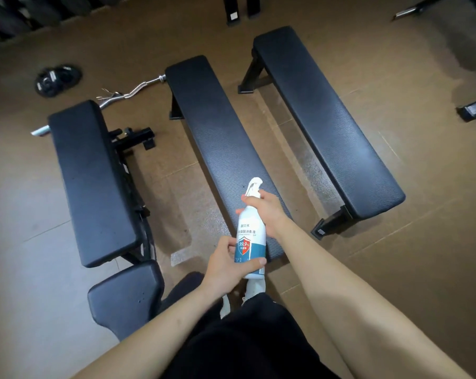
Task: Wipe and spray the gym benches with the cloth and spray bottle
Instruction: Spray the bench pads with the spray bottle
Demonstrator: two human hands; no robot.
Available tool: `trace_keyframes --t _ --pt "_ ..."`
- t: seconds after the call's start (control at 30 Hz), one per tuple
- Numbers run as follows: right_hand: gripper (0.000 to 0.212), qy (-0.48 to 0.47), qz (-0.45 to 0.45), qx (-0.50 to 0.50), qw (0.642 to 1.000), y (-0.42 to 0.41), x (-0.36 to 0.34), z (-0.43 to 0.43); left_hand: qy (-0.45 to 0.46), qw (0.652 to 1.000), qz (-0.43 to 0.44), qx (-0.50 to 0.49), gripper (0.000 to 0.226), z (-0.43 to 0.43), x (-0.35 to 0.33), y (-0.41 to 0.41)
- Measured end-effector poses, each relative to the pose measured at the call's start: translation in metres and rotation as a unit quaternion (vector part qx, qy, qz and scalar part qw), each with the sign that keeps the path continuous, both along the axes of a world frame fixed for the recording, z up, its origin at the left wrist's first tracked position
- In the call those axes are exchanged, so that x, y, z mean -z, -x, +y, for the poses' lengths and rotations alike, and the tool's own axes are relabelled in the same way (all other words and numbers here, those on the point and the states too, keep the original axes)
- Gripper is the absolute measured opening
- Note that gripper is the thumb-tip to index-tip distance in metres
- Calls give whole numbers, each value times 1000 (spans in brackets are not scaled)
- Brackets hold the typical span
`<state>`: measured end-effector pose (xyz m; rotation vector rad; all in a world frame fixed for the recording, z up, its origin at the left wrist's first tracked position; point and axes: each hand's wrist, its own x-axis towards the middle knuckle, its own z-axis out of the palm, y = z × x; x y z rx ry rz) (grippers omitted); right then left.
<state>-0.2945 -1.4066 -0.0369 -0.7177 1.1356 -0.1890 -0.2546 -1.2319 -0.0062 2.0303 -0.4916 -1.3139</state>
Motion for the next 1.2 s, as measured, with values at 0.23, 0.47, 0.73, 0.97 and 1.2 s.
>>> trace_keyframes --t 0.23,0.47,0.73,0.97,1.2 --pt "24 5 5 5 1000 -43 -2 -26 6 1000 10 10 60 -25 2 -45" --pt "15 15 54 39 998 -138 7 -57 15 995 97 -13 74 -58 32 -144" --pt "19 1 104 7 995 -275 21 -87 13 991 133 -31 82 -83 56 -274" --pt "16 31 129 -5 991 -368 10 -122 22 994 105 -25 65 -117 45 -360" --pt "28 68 108 -4 992 -420 -7 -160 34 995 86 -31 58 -156 26 -417"
